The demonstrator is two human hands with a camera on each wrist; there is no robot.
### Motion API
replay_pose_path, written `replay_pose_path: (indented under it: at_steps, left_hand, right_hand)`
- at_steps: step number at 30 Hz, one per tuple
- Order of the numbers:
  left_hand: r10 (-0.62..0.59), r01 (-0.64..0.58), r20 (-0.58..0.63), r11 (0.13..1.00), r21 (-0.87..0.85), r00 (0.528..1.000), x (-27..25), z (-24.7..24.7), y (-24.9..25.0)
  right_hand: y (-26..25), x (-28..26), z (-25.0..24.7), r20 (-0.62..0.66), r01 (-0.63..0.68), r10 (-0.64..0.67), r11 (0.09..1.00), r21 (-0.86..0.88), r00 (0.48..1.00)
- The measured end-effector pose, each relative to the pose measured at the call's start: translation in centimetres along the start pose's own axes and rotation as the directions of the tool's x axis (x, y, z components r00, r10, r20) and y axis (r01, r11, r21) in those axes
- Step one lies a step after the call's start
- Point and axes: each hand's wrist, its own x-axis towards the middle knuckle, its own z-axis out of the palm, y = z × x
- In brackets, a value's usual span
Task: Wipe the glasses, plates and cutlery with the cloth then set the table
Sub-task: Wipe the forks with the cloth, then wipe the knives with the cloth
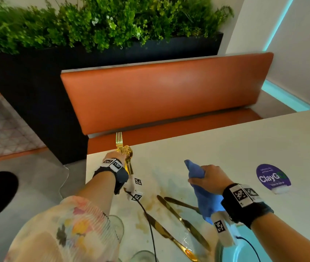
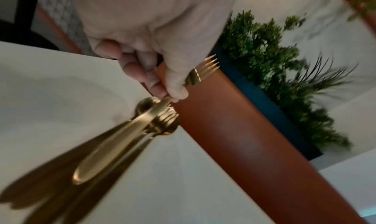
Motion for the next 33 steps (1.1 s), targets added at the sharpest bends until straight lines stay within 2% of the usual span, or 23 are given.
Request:
replay_pose_path:
  at_steps: [8,13,17,19,21,23,25,29,33]
  left_hand:
    - [-0.109,0.104,0.043,0.990,0.098,0.993,2.9,3.7,-1.7]
    - [-0.137,0.138,-0.017,0.981,0.133,0.990,4.8,4.9,-1.7]
    - [-0.122,0.134,-0.100,0.982,0.131,0.988,3.5,4.6,-0.9]
    - [-0.012,0.036,-0.124,0.979,0.199,0.992,2.0,4.2,0.9]
    - [0.177,-0.158,-0.041,0.946,0.283,0.983,0.4,4.5,3.4]
    - [0.342,-0.359,0.109,0.889,0.284,0.934,-1.6,5.4,6.0]
    - [0.424,-0.486,0.265,0.838,0.248,0.866,-3.8,7.0,8.1]
    - [0.475,-0.644,0.486,0.716,0.271,0.733,-7.7,11.3,11.0]
    - [0.478,-0.743,0.576,0.513,0.430,0.663,-9.7,14.5,12.2]
  right_hand:
    - [2.3,1.1,-0.8,-0.061,-0.111,0.114,0.993,0.050,0.992]
    - [2.7,1.5,-0.7,-0.088,-0.135,0.147,0.982,0.131,0.985]
    - [3.2,1.4,-1.1,-0.105,-0.153,0.174,0.971,0.184,0.979]
    - [3.4,1.2,-1.5,-0.118,-0.161,0.192,0.959,0.233,0.974]
    - [3.8,0.8,-2.0,-0.128,-0.183,0.228,0.938,0.295,0.965]
    - [4.5,0.4,-2.5,-0.148,-0.193,0.265,0.905,0.378,0.953]
    - [5.6,-0.1,-2.7,-0.179,-0.187,0.321,0.833,0.521,0.930]
    - [7.6,-1.6,-2.7,-0.157,-0.161,0.417,0.631,0.759,0.895]
    - [9.8,-3.0,-2.4,-0.119,-0.125,0.435,0.492,0.861,0.893]
